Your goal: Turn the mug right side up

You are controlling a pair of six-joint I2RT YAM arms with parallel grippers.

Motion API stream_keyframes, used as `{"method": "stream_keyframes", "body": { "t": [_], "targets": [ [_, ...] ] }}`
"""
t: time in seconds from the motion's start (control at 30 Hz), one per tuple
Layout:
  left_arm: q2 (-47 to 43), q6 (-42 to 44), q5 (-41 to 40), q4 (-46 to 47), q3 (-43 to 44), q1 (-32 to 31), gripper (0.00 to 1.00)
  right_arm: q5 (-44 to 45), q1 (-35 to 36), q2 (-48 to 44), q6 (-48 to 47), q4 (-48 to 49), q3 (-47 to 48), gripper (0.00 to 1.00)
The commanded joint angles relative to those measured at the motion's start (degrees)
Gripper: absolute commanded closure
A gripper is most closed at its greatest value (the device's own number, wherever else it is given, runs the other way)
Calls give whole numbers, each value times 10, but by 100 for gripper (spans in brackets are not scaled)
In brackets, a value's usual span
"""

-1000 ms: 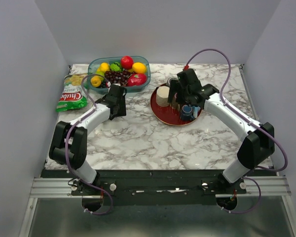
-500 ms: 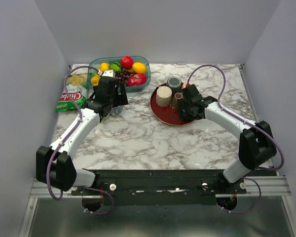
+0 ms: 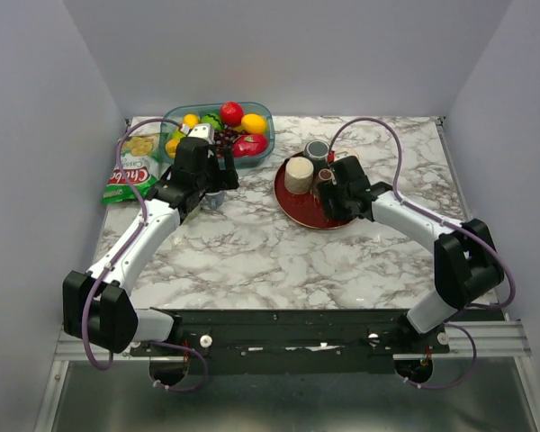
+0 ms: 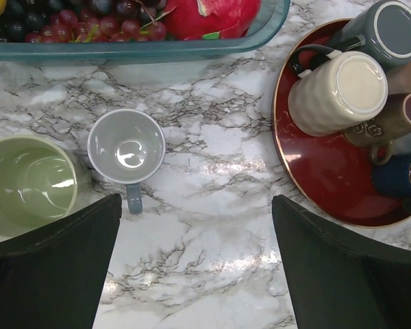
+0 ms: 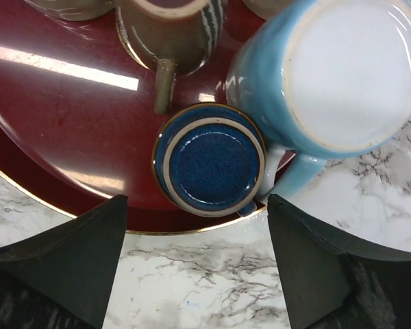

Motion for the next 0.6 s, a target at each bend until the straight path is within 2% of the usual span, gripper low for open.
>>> {"method": "stream_keyframes", "body": {
  "t": [0.0,0.37,0.57],
  "targets": [
    [0,0,19,7,12,-2,1,-26,-1,19,-32,37,-3,14],
    [11,0,28,4,14,-2,1,-30,-6,54,-20,37,-14,13],
    [16,0,30,0,16,-2,1,-48,-7,58,-17,37,-11,18]
  ]
}}
